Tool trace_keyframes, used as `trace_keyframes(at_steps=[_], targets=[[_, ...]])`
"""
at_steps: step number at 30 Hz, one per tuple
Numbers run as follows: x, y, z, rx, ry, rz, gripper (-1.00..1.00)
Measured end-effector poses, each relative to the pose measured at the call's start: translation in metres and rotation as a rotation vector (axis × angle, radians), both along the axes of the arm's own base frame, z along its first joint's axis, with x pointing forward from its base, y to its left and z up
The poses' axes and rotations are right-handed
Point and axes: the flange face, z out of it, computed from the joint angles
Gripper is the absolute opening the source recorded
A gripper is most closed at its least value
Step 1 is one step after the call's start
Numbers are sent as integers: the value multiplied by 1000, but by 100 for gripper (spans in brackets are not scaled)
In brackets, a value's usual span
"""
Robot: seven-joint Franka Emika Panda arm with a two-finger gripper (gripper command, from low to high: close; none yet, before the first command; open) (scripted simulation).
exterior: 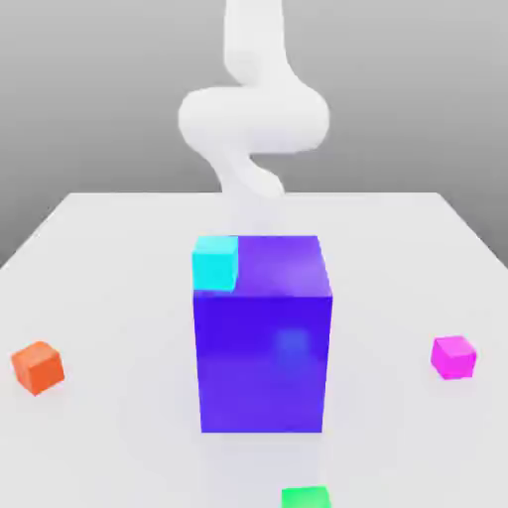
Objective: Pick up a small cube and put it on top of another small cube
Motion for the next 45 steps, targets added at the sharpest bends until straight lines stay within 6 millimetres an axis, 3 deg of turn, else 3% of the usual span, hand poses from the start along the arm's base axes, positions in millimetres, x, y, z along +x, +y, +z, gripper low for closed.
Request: trace_keyframes(at_steps=[3,6,12,17,22,26,28,32,33,40,45], targets=[[27,41,-54,-55,77,171,0],[41,84,-108,-111,146,336,0],[35,171,-220,-237,269,669,0],[-1,231,-312,-355,359,949,0],[-64,277,-399,-490,436,1245,0],[-119,289,-462,-605,494,1464,0],[-125,288,-486,-626,506,1496,0],[-128,287,-528,-630,511,1507,0],[-128,287,-538,-630,511,1508,-100],[-129,286,-540,-631,513,1508,-100],[-128,287,-496,-632,512,1508,-100]])
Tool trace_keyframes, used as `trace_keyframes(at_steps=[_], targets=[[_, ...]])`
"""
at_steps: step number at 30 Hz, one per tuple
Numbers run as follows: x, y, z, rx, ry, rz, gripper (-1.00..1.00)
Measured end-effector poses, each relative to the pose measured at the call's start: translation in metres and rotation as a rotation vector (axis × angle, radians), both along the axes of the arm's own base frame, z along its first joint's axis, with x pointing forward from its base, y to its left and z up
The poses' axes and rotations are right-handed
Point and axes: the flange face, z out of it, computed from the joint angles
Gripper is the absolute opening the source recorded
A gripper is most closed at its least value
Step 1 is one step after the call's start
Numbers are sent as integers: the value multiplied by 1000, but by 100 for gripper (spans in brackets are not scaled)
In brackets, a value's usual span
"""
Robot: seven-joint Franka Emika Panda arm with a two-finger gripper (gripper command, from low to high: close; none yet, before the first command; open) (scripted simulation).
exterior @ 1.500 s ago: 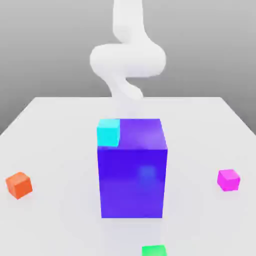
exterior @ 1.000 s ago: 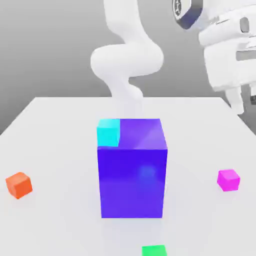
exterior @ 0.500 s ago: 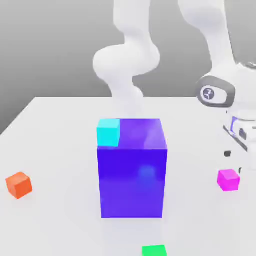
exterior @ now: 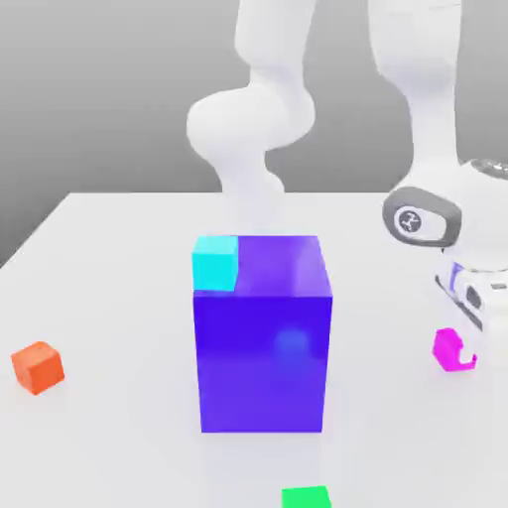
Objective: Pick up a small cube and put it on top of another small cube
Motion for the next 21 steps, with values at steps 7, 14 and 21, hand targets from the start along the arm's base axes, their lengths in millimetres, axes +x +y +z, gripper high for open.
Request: trace_keyframes(at_steps=[7,14,21], targets=[[137,-71,33,-5,12,-287,-100],[269,-234,58,2,5,-623,-100],[280,-255,12,2,2,-657,100]])
